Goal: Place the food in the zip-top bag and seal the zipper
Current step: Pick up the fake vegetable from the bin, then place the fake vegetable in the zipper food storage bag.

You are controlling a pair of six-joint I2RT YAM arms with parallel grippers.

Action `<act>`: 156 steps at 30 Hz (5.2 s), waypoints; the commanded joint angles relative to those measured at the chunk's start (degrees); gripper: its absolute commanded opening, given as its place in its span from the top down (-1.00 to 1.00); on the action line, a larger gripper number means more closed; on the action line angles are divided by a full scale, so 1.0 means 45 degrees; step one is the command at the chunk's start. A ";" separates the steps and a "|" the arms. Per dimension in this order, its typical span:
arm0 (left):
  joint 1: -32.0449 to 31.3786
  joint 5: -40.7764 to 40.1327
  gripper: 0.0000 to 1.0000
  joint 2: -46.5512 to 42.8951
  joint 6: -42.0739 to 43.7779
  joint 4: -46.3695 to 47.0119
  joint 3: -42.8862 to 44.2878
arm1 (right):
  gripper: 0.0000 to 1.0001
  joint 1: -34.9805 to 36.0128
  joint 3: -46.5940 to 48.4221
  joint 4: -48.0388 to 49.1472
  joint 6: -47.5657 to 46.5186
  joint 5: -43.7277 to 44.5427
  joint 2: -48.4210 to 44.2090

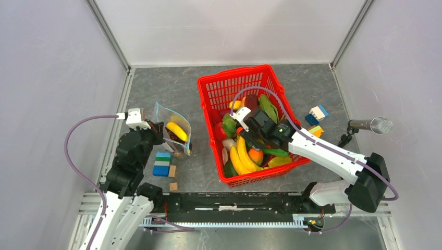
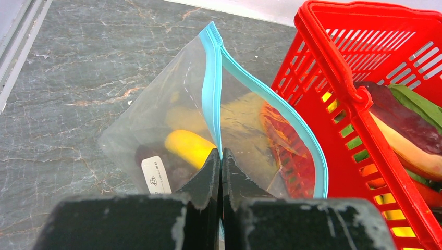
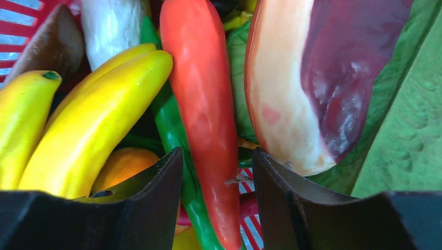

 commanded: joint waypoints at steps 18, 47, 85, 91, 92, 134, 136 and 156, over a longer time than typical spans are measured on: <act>0.0064 0.0230 0.95 -0.0033 -0.0273 0.0565 0.0299 | 0.88 -0.0896 0.0085 0.1557 -0.0373 -0.0678 -0.0877; 0.0060 0.0428 0.96 -0.0025 -0.0233 0.0663 0.0267 | 0.99 -0.0540 0.0205 0.6209 0.1693 -0.6208 -0.2683; 0.0070 0.0587 0.96 -0.0102 -0.0136 0.0780 0.0221 | 1.00 0.4402 1.3267 -0.4298 0.4593 -0.0454 0.7558; 0.0059 0.0556 0.96 -0.0146 -0.0116 0.0763 0.0256 | 1.00 0.4402 1.3342 -0.4656 0.4126 -0.0328 0.7856; 0.0059 0.0558 0.96 -0.0147 -0.0117 0.0761 0.0235 | 1.00 0.4402 1.3440 -0.4638 0.4062 -0.0305 0.7956; 0.0039 0.2339 0.96 0.0384 0.0101 0.1098 0.0267 | -0.08 0.2935 1.1276 0.2116 0.4236 -0.4074 0.6964; 0.0054 0.2088 0.96 0.0389 0.0079 0.0974 0.0288 | -0.09 0.2924 1.0571 0.2759 0.4172 -0.4292 0.6444; 0.0059 0.1233 0.96 0.0414 -0.0019 0.0663 0.0409 | 0.89 0.3943 0.9080 0.1925 0.2422 -0.6702 0.6036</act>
